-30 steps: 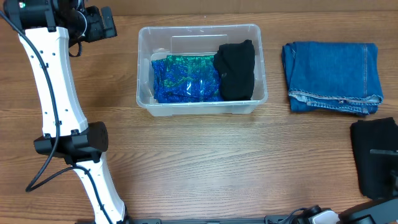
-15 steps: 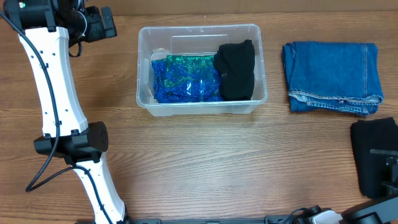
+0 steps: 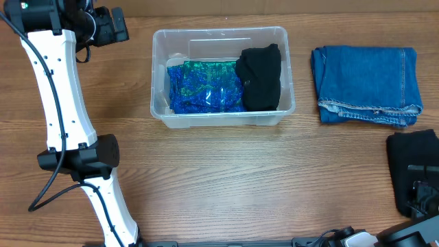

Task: Pack container
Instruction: 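Reach the right gripper to the black garment on the right and grasp, then carry the black garment over the bin, lay it flat, release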

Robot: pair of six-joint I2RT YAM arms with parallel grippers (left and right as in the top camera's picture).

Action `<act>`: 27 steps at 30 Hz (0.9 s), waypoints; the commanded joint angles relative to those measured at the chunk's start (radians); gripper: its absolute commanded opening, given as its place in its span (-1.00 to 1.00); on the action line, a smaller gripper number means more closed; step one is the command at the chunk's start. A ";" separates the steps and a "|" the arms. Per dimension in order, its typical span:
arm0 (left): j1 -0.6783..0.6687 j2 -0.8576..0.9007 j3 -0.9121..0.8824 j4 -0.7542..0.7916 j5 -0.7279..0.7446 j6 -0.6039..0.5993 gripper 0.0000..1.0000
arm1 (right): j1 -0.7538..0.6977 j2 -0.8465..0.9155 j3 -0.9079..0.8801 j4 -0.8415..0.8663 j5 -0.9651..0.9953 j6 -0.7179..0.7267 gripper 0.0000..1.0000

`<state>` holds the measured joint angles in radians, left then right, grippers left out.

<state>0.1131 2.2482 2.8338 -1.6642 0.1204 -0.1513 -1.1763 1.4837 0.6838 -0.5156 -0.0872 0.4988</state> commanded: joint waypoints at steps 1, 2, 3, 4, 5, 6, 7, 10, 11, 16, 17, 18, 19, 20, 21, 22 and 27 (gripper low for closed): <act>-0.002 0.007 0.000 0.000 0.003 -0.006 1.00 | 0.043 0.005 -0.028 0.012 -0.011 0.002 -0.87; -0.002 0.007 0.000 0.000 0.003 -0.006 1.00 | 0.051 0.005 -0.028 0.013 -0.021 0.002 -0.92; -0.002 0.007 0.000 0.000 0.003 -0.006 1.00 | 0.060 0.005 -0.028 0.014 -0.043 -0.007 -0.92; -0.002 0.007 0.000 0.000 0.003 -0.006 1.00 | 0.064 0.005 -0.026 0.014 -0.062 -0.009 -0.92; -0.002 0.007 0.000 0.000 0.003 -0.006 1.00 | 0.065 0.005 -0.018 0.013 -0.097 -0.010 -0.93; -0.002 0.007 0.000 0.000 0.003 -0.006 1.00 | 0.065 0.003 -0.002 0.008 -0.168 -0.040 -0.92; -0.002 0.007 0.000 0.000 0.003 -0.006 1.00 | 0.065 -0.006 0.047 -0.039 -0.234 -0.062 -0.92; -0.002 0.007 0.000 0.000 0.003 -0.006 1.00 | 0.080 -0.027 0.181 -0.165 -0.357 -0.090 -0.92; -0.002 0.007 0.000 0.000 0.003 -0.006 1.00 | 0.090 -0.032 0.230 -0.208 -0.391 -0.109 -0.92; -0.002 0.007 0.000 0.000 0.003 -0.006 1.00 | 0.206 -0.073 0.544 -0.447 -0.405 -0.203 -0.92; -0.002 0.007 0.000 0.000 0.003 -0.006 1.00 | 0.229 -0.078 0.589 -0.477 -0.404 -0.219 -0.92; -0.002 0.007 0.000 0.000 0.003 -0.006 1.00 | 0.267 -0.083 0.661 -0.524 -0.409 -0.252 -0.92; -0.002 0.007 0.000 0.000 0.003 -0.006 1.00 | 0.301 -0.087 0.719 -0.562 -0.409 -0.283 -0.92; -0.002 0.007 0.000 0.000 0.003 -0.006 1.00 | 0.332 -0.092 0.765 -0.586 -0.412 -0.305 -0.92; -0.002 0.007 0.000 0.000 0.003 -0.006 1.00 | 0.388 -0.104 0.838 -0.614 -0.412 -0.349 -0.92; -0.002 0.007 0.000 0.000 0.003 -0.006 1.00 | 0.441 -0.116 0.897 -0.625 -0.420 -0.386 -0.92; -0.002 0.007 0.000 0.000 0.003 -0.006 1.00 | 0.729 -0.169 1.006 -0.530 -0.609 -0.530 -0.92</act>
<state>0.1131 2.2482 2.8338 -1.6642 0.1204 -0.1513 -0.5869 1.3705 1.6279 -1.1065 -0.5442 0.0681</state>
